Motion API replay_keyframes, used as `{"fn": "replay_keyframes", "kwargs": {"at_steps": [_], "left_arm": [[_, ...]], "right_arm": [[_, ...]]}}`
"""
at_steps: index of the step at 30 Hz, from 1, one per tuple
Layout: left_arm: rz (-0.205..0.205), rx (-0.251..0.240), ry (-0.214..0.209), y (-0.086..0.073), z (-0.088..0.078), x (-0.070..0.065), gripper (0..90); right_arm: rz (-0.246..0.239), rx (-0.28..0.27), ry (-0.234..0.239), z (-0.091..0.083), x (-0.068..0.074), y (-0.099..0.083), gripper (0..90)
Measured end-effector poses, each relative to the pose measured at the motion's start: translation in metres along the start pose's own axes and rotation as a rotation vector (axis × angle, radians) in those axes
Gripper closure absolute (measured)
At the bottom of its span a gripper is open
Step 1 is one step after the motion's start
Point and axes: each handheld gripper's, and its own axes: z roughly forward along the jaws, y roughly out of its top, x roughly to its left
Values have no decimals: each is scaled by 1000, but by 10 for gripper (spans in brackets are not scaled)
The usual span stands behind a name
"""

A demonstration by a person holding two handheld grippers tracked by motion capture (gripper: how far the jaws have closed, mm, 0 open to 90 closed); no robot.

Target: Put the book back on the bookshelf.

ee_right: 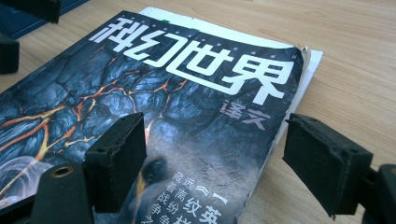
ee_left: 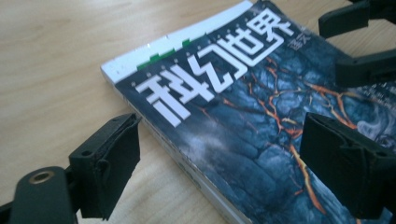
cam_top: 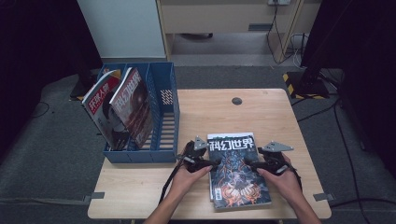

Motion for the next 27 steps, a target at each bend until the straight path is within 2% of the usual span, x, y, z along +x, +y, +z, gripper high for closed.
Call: {"fn": "replay_keyframes", "kwargs": {"at_steps": [4,12,17,23,27], "left_arm": [[-8,19,-1,-5,4,-1,117],[10,61,-15,-9,9,-4,109],[9,60,-18,-10,10,-5,104],[-55,58,-67,-14,12,2,100],[-80,69,-97,-15,14,4,87]], "right_arm": [[-2,1,6,1,1,0,213],[-15,5,14,2,2,1,203],[-23,10,13,3,3,1,193],[-41,14,6,4,4,0,209],[-44,9,10,5,4,0,217]]}}
